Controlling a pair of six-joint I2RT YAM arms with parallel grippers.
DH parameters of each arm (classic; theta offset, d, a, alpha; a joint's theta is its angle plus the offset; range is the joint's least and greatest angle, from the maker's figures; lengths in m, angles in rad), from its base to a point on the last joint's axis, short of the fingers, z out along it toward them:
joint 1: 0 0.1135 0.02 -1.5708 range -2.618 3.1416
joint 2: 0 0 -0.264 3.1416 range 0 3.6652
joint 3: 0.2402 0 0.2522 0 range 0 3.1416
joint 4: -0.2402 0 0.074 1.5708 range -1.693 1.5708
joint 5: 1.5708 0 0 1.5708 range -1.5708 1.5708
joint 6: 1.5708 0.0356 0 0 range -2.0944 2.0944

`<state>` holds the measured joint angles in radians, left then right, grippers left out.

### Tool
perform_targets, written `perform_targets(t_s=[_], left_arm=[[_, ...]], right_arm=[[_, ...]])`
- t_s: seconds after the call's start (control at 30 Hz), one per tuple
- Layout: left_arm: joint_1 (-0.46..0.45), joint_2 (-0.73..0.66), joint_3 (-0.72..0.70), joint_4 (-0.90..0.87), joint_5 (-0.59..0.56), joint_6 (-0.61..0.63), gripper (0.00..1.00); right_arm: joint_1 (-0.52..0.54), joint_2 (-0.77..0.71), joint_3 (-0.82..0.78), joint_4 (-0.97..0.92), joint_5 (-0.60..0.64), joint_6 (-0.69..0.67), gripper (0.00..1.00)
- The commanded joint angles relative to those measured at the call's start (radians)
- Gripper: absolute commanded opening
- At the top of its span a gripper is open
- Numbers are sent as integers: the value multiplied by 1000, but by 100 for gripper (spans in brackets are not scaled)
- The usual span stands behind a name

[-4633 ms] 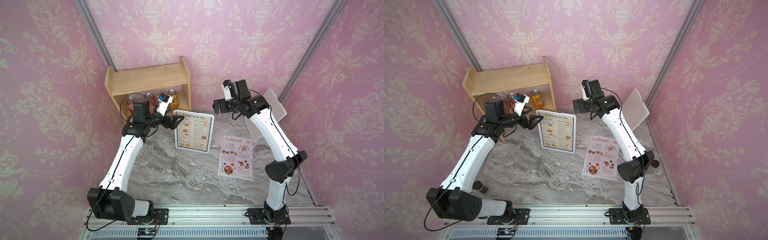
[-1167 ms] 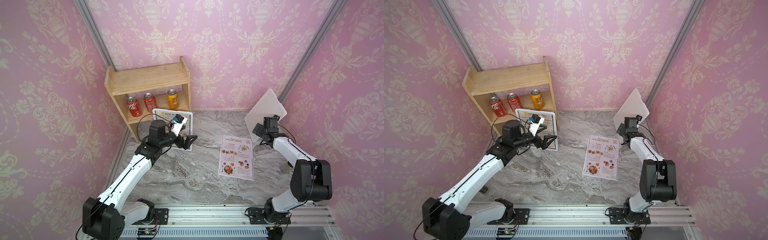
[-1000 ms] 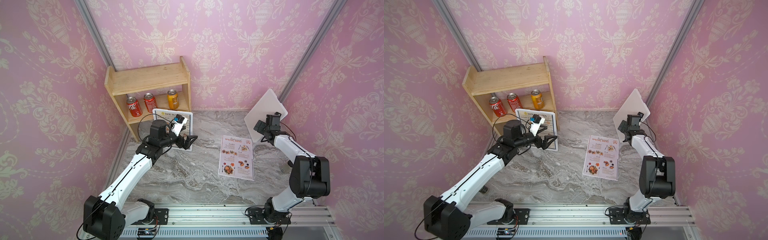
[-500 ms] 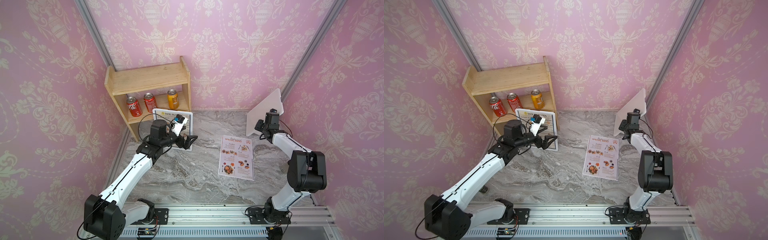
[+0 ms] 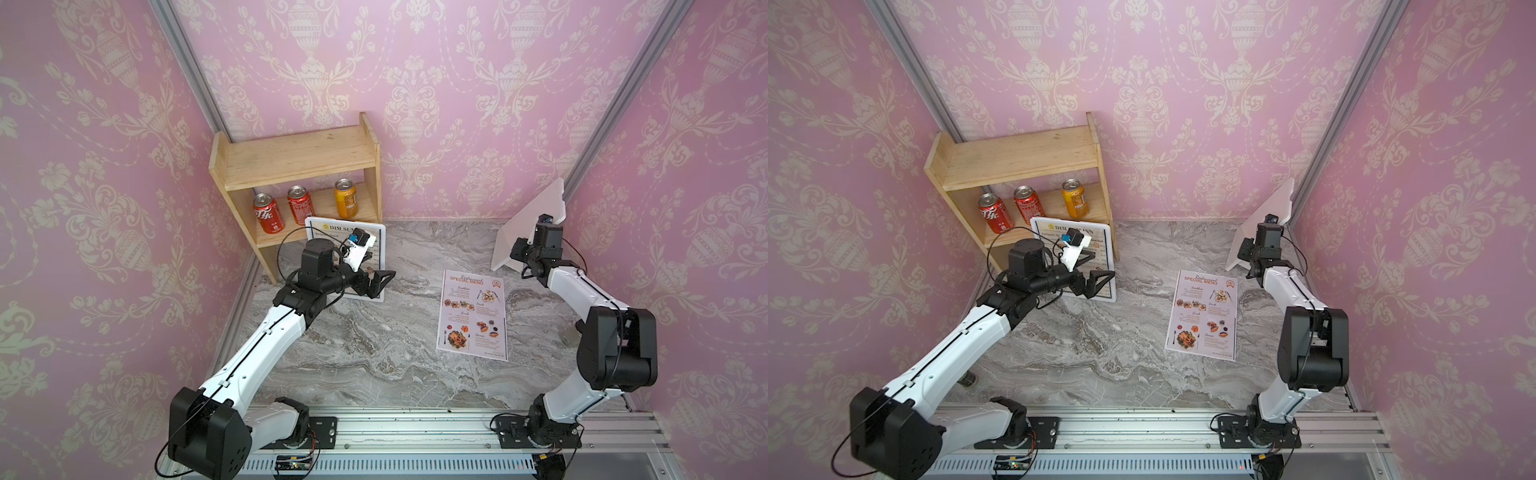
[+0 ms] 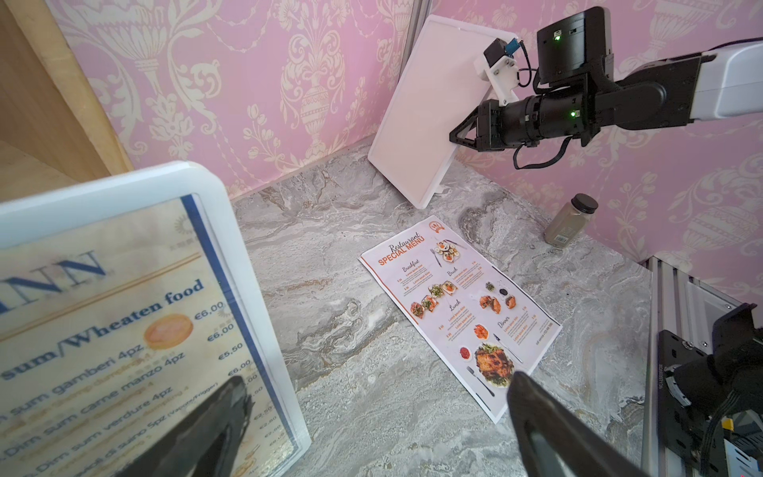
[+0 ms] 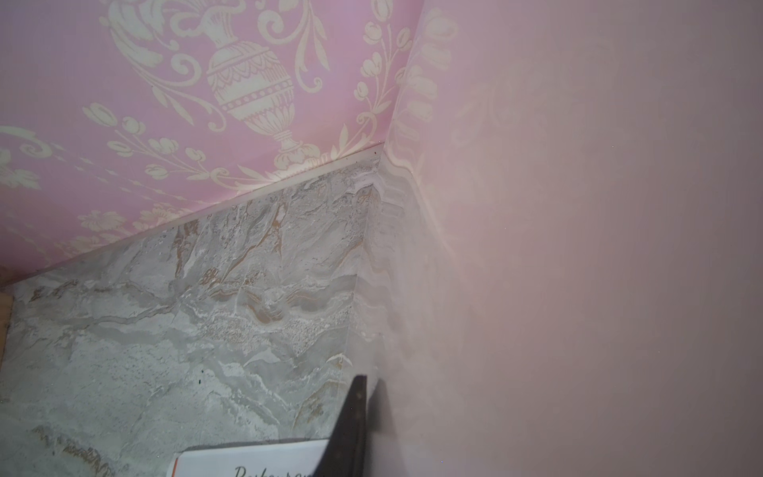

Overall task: Insert the menus into the narrow rack
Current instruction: Pick up the narrow rack at the center of the board.

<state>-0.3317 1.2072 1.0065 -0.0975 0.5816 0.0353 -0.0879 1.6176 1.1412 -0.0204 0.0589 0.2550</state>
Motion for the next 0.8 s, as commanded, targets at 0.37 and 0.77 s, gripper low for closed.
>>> perform_targets(t_s=[0.37,0.77], left_arm=[[-12,-39,132,16,62,-27,99],[8,65,234,134,301,-21,99]], right_arm=[[321,-398,12,-235,-220,-244,0],[469,-680,25,-542,-424,-363,0]])
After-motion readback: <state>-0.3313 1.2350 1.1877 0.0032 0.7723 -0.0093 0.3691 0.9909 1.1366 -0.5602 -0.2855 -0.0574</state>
